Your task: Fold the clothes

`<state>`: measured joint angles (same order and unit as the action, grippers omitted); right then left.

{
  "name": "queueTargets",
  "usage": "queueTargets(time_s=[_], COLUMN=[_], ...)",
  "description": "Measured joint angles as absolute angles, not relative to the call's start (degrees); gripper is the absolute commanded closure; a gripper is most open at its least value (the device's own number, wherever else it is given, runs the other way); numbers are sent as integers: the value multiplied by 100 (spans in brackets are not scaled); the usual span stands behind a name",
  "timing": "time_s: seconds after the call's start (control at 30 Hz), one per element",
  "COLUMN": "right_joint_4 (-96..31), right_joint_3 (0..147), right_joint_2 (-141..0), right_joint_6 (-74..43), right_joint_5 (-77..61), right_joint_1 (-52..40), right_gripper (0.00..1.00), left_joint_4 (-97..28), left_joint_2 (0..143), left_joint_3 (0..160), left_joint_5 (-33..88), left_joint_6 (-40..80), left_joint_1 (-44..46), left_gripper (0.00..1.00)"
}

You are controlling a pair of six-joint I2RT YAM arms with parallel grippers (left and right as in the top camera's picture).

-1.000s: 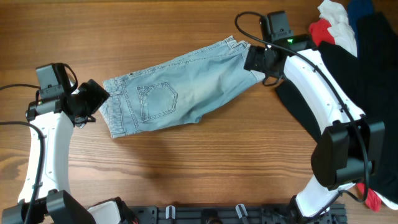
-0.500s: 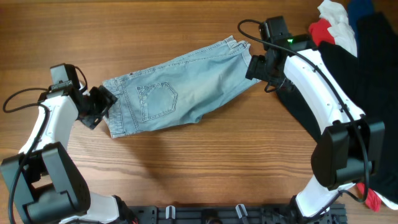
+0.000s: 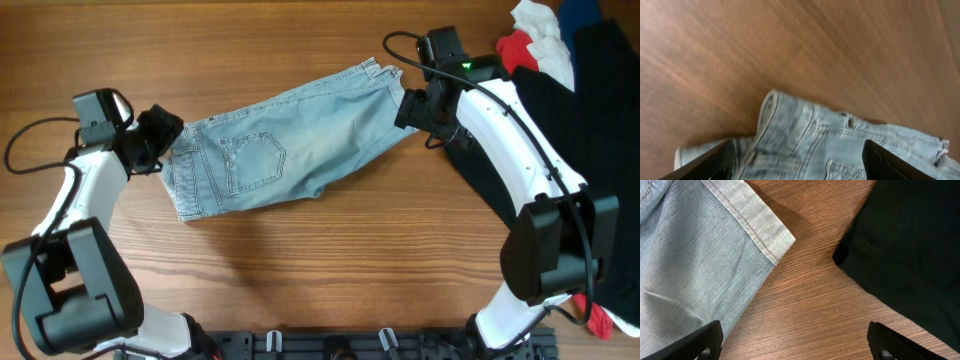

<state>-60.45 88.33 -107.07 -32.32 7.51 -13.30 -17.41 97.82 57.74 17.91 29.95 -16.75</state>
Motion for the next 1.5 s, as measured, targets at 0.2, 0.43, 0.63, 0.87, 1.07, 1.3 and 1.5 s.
queueTargets(time_s=[0.2, 0.43, 0.63, 0.87, 1.07, 1.3, 1.5], right_joint_4=[-6045, -6042, -6042, -5865, -5599, -5470, -5358], right_joint_3=[8833, 8833, 8833, 8833, 8833, 8833, 8833], right_joint_2=[-10707, -10707, -10707, -10707, -10707, -10707, -10709], right_joint_6=[-3232, -3232, -3232, -3229, -3232, -3229, -3229], right_joint_5=[751, 751, 751, 751, 751, 751, 751], right_joint_1=[-1330, -1330, -1330, -1330, -1330, -1330, -1330], right_gripper=[7, 7, 7, 7, 9, 11, 11], left_joint_4=[-1319, -1199, -1122, -1306, -2661, -3977, -5192], left_joint_2=[10158, 10447, 10447, 10440, 9640, 7671, 7321], left_joint_3=[5774, 5774, 5774, 5778, 5769, 5774, 5754], left_joint_5=[1791, 1789, 1763, 1959, 2593, 2862, 2228], left_joint_6=[2995, 3022, 3068, 3074, 3076, 3074, 3076], left_joint_1=[-1562, -1385, -1350, -1356, -1354, -1352, -1332], left_gripper=[20, 31, 90, 96, 96, 96, 96])
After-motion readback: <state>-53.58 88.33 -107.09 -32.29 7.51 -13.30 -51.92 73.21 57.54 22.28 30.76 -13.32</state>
